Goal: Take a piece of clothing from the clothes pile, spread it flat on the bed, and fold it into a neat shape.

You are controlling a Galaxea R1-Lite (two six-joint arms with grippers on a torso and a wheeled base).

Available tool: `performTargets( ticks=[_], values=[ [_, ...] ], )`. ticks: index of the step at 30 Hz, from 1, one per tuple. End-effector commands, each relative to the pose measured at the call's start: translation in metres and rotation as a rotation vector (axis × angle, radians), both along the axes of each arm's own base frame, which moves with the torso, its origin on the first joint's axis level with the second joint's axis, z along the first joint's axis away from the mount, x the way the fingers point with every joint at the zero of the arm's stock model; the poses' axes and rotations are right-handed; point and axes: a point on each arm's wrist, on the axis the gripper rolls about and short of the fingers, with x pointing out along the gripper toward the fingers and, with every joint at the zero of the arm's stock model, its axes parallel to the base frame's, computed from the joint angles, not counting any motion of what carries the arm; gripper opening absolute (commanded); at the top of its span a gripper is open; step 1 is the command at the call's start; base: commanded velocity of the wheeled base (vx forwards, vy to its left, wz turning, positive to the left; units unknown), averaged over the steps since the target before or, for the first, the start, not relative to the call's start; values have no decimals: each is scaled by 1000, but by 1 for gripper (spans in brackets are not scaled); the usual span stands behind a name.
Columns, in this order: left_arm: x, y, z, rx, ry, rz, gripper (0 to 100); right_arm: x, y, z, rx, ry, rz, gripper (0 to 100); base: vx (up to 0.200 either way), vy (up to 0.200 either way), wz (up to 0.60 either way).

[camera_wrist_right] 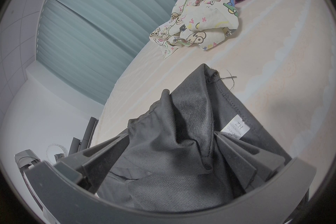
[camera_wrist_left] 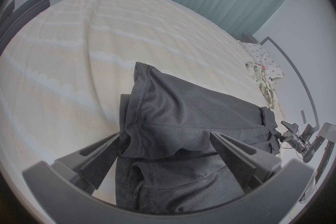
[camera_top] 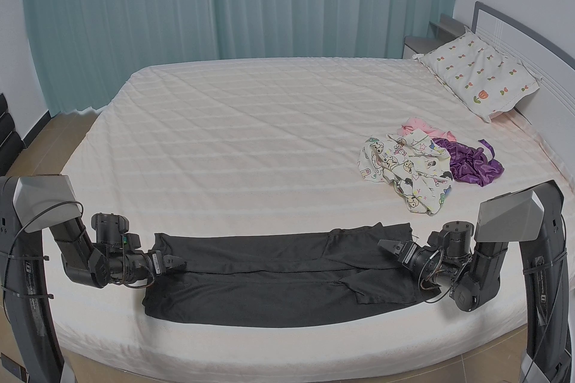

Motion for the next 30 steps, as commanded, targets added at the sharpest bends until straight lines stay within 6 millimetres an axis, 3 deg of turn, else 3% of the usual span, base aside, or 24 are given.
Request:
performTargets(
  ticks=[1, 11, 12, 23, 30],
  values=[
    [0, -5, -1, 20, 3, 0, 100, -1, 0, -1, 0, 1, 1, 100, 0, 0, 0],
    [1, -9, 0, 28, -3, -9, 100, -1, 0, -1, -1, 0, 1, 100, 0, 0, 0],
    [1, -9, -1, 27, -1, -9, 0, -1, 0, -1, -2, 2, 1, 100, 0, 0, 0],
    [1, -5, 1, 25, -2, 0, 0, -1, 0, -1, 0, 1, 1, 100, 0, 0, 0],
    [-15, 0, 25, 22, -26, 24, 0, -1, 0, -1, 0, 1, 2, 100, 0, 0, 0]
  ],
)
